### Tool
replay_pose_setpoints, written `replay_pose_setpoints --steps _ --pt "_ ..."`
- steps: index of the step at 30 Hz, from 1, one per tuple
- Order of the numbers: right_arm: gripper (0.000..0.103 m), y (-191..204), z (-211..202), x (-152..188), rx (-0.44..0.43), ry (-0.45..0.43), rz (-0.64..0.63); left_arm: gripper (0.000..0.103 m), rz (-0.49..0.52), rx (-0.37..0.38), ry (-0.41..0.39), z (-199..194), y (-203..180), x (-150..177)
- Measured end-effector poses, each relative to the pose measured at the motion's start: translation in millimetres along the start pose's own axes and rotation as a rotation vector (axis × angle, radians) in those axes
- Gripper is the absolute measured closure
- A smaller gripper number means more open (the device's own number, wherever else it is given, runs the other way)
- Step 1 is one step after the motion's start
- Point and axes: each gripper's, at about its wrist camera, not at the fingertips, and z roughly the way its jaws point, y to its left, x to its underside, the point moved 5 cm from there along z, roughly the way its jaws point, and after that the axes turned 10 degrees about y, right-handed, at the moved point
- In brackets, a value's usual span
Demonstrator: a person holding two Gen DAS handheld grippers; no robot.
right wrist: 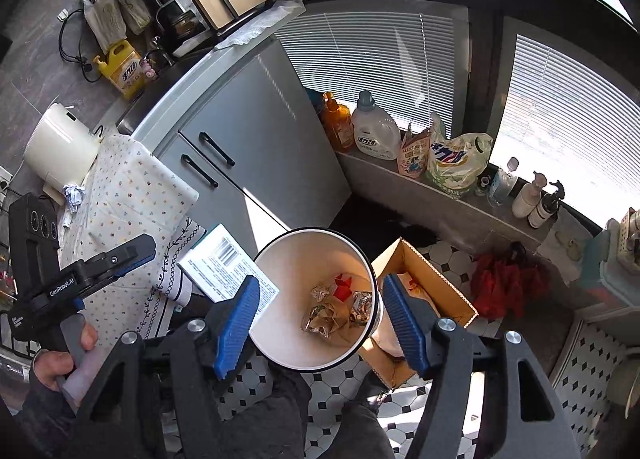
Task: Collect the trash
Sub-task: 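Open the right tool over the bin while the left tool opens, dropping both, then move both open tools back up to the counter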
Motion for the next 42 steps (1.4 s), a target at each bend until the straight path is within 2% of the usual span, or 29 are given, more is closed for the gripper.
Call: replay_pose_setpoints --steps 3,7,19,33,42 --pt "0.039 2 1 0 -0.007 -0.002 -0.002 0.027 0.011 -0.038 -0.008 -6 1 -3" --pt "0.036 16 4 -5 -0.021 -0.004 -0.029 0.023 0.007 -0.088 -0.059 -29 14 -7" --pt "0.008 103 8 -32 -0.079 -0.064 -0.162 0.006 -0.117 -0.222 -0.232 -124 84 -10" --pt "0.008 238 32 -62 -0.16 -0.064 -0.319 0.006 -0.308 -0.352 -0.399 -244 197 2" --pt "0.008 320 57 -73 -0.177 -0.048 -0.378 0.006 -0.406 -0.392 -0.467 -300 280 8"
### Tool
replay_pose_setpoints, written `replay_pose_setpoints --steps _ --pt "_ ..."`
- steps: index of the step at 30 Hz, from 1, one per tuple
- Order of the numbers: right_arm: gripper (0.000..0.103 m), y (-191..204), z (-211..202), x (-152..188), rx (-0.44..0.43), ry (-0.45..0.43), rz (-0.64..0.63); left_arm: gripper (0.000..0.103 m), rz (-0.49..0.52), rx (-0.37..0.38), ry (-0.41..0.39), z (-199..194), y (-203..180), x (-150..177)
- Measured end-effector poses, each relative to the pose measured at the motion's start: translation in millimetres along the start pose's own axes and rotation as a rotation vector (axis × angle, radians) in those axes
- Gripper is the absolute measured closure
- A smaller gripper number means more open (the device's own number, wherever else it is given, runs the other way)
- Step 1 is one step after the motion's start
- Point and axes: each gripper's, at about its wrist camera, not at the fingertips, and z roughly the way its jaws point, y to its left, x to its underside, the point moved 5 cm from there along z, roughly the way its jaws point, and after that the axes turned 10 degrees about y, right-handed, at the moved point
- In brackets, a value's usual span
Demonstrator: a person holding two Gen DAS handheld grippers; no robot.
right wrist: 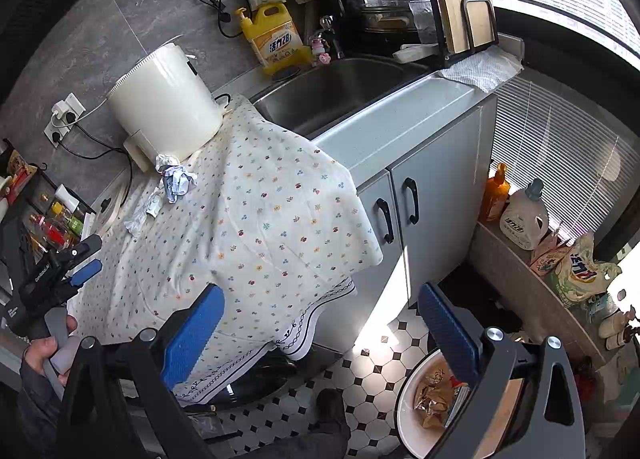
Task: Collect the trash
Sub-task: 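Move both open tools back up to the counter, then grasp the white plastic bag with the left tool while the right tool grasps a foil wrapper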
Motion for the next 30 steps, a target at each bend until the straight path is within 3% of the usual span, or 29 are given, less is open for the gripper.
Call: replay_pose_setpoints --steps 5,15,18,30 --pt "0.008 34 22 -19 -0.001 0.008 -0.018 0.007 -0.024 -0.011 -0.014 1 36 -25" --pt "0.008 91 63 -52 0.011 0.008 -0.043 0.027 -0.06 -0.023 -0.019 15 99 -72" --pt "0.008 107 73 -60 0.016 0.001 -0.044 0.029 -0.055 -0.04 -0.015 22 116 -85" --pt "0.008 141 104 -76 0.035 0.0 -0.013 0.028 0.195 -0.158 0.106 74 124 -110"
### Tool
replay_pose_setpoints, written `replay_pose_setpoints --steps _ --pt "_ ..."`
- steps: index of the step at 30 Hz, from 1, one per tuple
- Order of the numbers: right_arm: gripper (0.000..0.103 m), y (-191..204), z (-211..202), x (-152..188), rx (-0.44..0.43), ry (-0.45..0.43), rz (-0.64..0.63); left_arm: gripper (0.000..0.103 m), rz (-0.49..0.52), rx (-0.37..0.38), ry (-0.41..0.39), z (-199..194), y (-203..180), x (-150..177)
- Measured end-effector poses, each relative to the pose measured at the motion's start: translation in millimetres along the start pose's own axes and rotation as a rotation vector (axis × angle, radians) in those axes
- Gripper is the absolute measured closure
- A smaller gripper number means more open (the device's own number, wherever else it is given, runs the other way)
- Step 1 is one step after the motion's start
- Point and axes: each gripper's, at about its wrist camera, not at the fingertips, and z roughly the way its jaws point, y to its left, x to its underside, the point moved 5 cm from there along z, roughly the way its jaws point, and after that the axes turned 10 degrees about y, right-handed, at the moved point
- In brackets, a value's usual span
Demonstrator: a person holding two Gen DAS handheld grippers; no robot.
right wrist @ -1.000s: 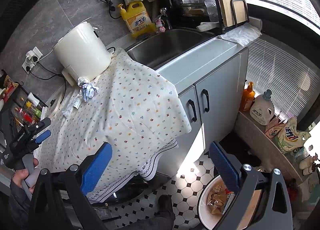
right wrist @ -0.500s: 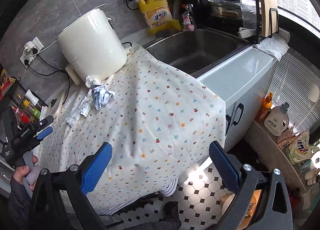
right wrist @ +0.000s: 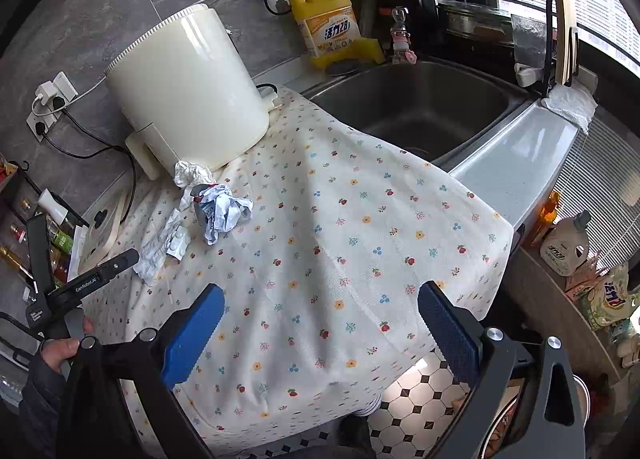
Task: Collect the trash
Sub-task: 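Grasp the white plastic bag with the left tool while the right tool grasps a foil wrapper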
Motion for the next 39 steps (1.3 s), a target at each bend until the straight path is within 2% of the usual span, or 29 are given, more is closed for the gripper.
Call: replay_pose_setpoints --steps 9,11,12,13,14,15,16,19,27,32,37,38,39 --pt "0.008 11 17 -11 0.013 0.01 0.009 0.029 0.176 -0.091 0.084 35 -13 -3" --pt "0.008 14 22 -14 0.012 0.019 0.004 0.044 0.197 -0.121 0.079 35 -13 -1" --pt "0.008 16 25 -14 0.008 0.024 0.002 0.064 0.196 -0.124 0.085 36 -11 0" --pt "0.008 19 28 -15 0.004 0.029 0.0 0.078 0.184 -0.123 0.089 35 -7 0" --pt "0.008 22 32 -17 -0.001 0.036 -0.004 0.083 0.17 -0.117 0.083 33 -3 -1" --pt "0.008 25 36 -18 -0.006 0.043 -0.011 0.093 0.155 -0.105 0.085 31 1 -1" --pt "0.008 30 40 -20 -0.011 0.049 -0.022 0.096 0.137 -0.091 0.084 29 6 -2" --pt "0.008 47 50 -26 -0.025 0.063 -0.064 0.097 0.091 -0.06 0.057 17 20 -3" --pt "0.011 89 77 -49 -0.06 0.097 -0.172 0.098 -0.03 -0.055 0.001 -12 58 2" --pt "0.012 114 100 -61 -0.084 0.133 -0.231 0.098 -0.103 -0.073 -0.013 -27 84 12" --pt "0.009 127 132 -71 -0.061 0.163 -0.268 0.098 -0.154 -0.095 -0.022 -40 101 25" --pt "0.011 127 139 -72 -0.055 0.171 -0.27 0.098 -0.162 -0.098 -0.023 -42 103 27" --pt "0.018 126 146 -73 -0.059 0.19 -0.269 0.098 -0.169 -0.1 -0.024 -44 105 29"
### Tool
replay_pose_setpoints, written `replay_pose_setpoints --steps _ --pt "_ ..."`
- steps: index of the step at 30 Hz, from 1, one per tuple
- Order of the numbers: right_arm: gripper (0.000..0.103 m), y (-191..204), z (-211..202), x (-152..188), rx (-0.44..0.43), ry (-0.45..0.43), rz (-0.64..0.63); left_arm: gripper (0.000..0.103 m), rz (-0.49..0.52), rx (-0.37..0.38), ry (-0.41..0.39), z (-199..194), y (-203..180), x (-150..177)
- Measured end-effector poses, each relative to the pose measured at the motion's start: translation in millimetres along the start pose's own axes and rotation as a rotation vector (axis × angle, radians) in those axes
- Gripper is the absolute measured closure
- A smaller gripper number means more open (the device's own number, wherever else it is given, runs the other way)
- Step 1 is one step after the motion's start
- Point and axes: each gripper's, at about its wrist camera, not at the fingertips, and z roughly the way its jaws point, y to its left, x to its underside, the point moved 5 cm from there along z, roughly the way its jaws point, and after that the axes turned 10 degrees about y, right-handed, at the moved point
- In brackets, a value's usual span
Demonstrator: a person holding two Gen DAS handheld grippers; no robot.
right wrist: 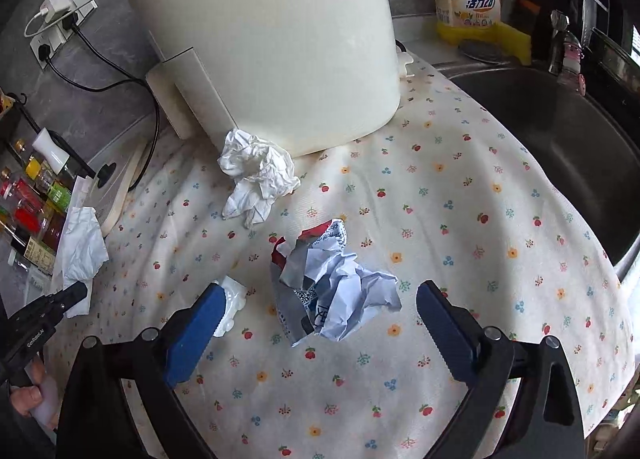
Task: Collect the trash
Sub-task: 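Grasp the white plastic bag with the left tool while the right tool grasps a foil wrapper, then carry the white plastic bag and foil wrapper down over the bin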
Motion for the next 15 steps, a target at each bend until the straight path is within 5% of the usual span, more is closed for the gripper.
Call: replay_pose_setpoints --steps 1,2,15 --pt "0.051 -1 7 1 -0.022 0.033 0.004 0.098 -0.006 -0.003 0.0 -2 2 2" --pt "0.063 -3 8 1 -0.058 0.042 0.018 0.098 -0.011 -0.005 -0.002 -3 3 4" --pt "0.072 -36 -70 51 -0.061 -0.072 0.04 0.098 0.063 0.042 -0.019 -12 -61 14"
